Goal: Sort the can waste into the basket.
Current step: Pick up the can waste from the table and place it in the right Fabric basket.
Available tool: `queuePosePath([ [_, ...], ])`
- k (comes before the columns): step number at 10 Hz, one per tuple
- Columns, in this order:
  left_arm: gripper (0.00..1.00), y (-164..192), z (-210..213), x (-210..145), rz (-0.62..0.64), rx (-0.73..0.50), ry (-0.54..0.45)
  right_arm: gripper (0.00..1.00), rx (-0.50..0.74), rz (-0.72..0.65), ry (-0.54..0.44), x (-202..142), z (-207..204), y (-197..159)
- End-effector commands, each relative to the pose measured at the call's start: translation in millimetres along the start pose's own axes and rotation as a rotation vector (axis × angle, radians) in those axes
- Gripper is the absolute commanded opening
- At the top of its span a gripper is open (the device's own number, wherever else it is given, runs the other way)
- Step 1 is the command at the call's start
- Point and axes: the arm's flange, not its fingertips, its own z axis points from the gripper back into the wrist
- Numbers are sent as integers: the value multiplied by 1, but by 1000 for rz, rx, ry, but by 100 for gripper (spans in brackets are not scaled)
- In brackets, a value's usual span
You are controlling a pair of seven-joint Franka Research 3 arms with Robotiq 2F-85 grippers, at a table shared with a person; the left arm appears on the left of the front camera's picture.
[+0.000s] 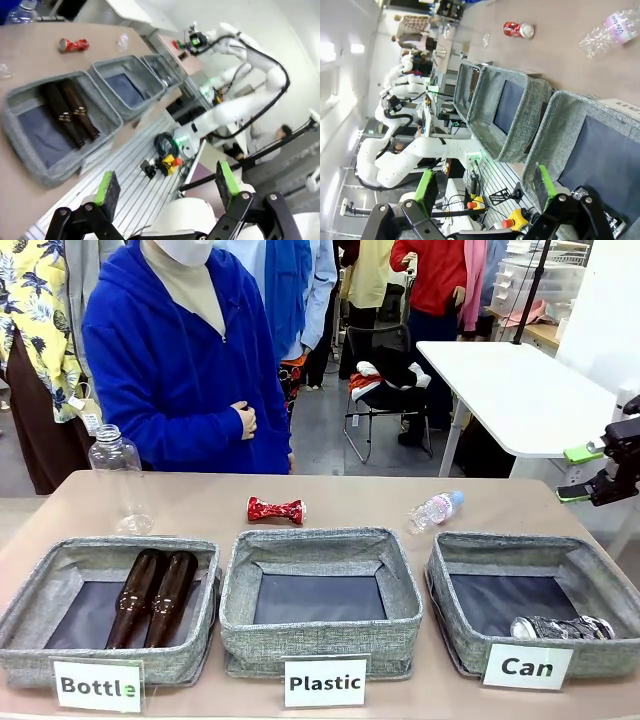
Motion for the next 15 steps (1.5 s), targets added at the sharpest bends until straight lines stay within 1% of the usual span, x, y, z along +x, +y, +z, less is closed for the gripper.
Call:
queuePosePath([
  [1,100,23,-28,21,-47,-69,94,100,7,16,9,0,4,2],
  [2,100,37,-48,28,-36,-69,119,100,7,16,9,0,4,2],
  [3,100,48,-62,31,-29,-76,122,100,7,16,9,0,4,2],
  [4,100,51,-73,29,-10,-94,95,100,7,16,9,0,4,2],
  [5,100,50,-78,22,14,-103,116,100,7,16,9,0,4,2],
  [6,100,47,-72,32,-2,-82,139,100,7,16,9,0,4,2],
  [15,100,50,-73,32,4,-82,139,100,7,16,9,0,4,2],
])
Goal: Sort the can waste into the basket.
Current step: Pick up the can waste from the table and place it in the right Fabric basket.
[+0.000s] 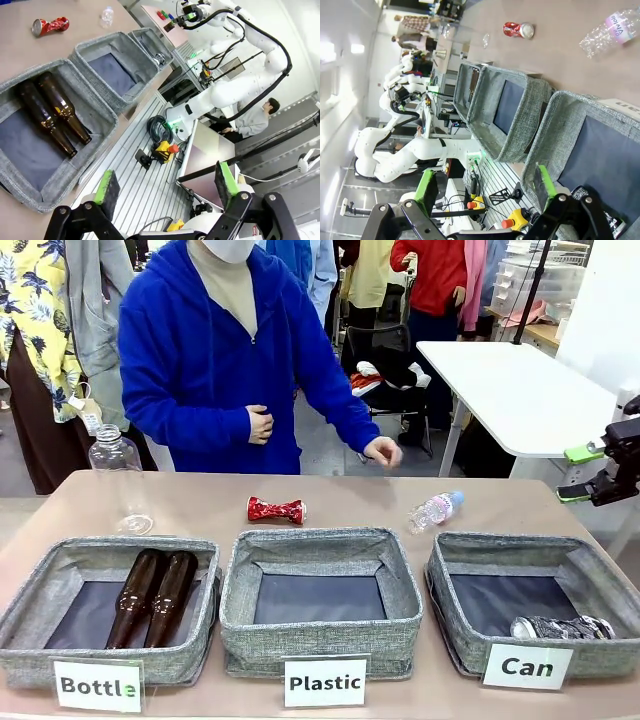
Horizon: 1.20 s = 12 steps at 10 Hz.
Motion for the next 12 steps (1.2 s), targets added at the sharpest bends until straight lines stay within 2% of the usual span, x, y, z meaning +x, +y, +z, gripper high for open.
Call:
queuePosePath([
  [1,100,-18,-6,10,-112,32,54,100,7,16,9,0,4,2],
  [3,100,-60,-44,46,-349,41,164,100,7,16,9,0,4,2],
  [4,100,-84,-77,66,-427,53,259,100,7,16,9,0,4,2],
  [7,100,-111,-188,103,-527,55,529,100,7,16,9,0,4,2],
  [8,100,-114,-224,106,-556,137,542,100,7,16,9,0,4,2],
  [9,100,-111,-232,111,-507,138,499,100,7,16,9,0,4,2],
  [10,100,-127,-206,93,-561,71,547,100,7,16,9,0,4,2],
  [12,100,-127,-206,93,-561,71,547,100,7,16,9,0,4,2],
])
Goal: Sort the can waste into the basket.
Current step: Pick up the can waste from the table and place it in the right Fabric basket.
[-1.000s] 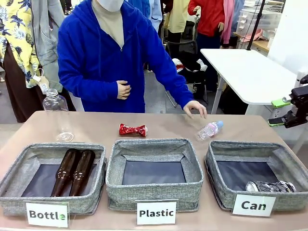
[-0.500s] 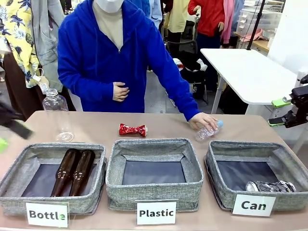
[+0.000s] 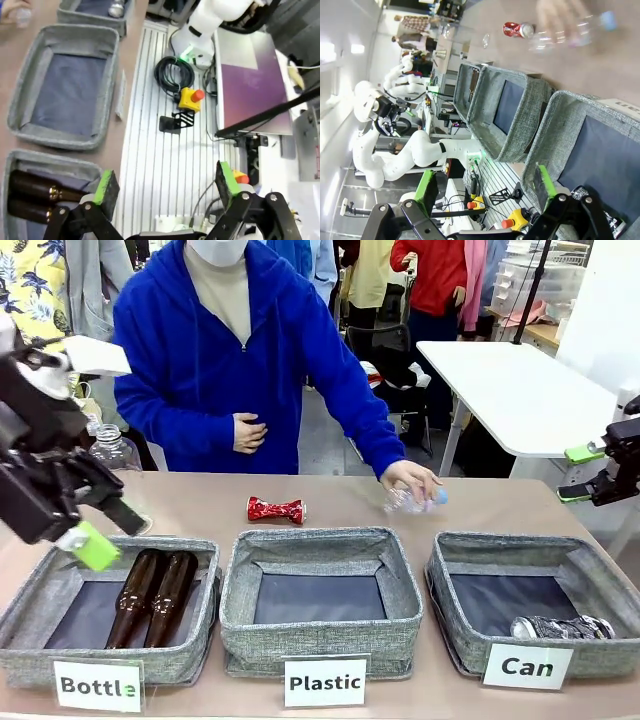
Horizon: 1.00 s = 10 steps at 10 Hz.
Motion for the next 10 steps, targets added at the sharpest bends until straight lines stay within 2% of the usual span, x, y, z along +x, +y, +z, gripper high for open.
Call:
queuePosePath([
  [1,100,3,-10,6,4,8,9,100,7,16,10,0,4,2],
  [2,100,30,-12,24,161,79,1,100,7,16,10,0,4,2],
  [3,100,60,-14,41,257,131,22,100,7,16,10,0,4,2],
  [4,100,81,-9,46,236,104,26,100,7,16,10,0,4,2],
  [5,100,73,21,21,190,44,-83,100,7,16,10,0,4,2],
  [6,100,56,55,-11,148,-10,-133,100,7,16,10,0,4,2],
  [7,100,36,79,-47,175,7,-154,100,7,16,10,0,4,2],
  [8,100,24,99,-84,317,115,-240,100,7,16,10,0,4,2],
  [10,100,-9,113,-152,515,237,-402,100,7,16,10,0,4,2],
])
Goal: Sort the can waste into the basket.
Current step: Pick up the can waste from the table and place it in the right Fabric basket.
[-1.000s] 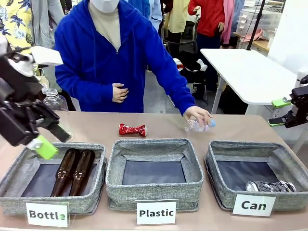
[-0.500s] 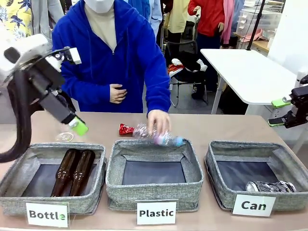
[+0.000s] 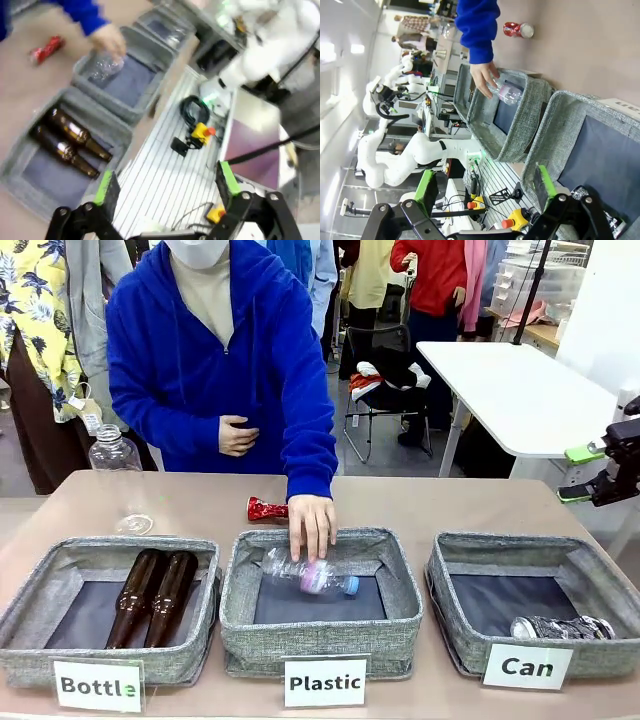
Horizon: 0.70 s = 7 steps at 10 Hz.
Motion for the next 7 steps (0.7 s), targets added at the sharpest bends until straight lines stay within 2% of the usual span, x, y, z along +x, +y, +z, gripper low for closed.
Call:
queuePosePath([
  [1,100,-2,6,-44,159,79,-116,100,7,17,10,0,3,2],
  [4,100,13,-2,-41,202,68,-123,100,7,17,10,0,3,2],
  [7,100,18,-25,10,148,74,5,100,7,17,10,0,3,2],
])
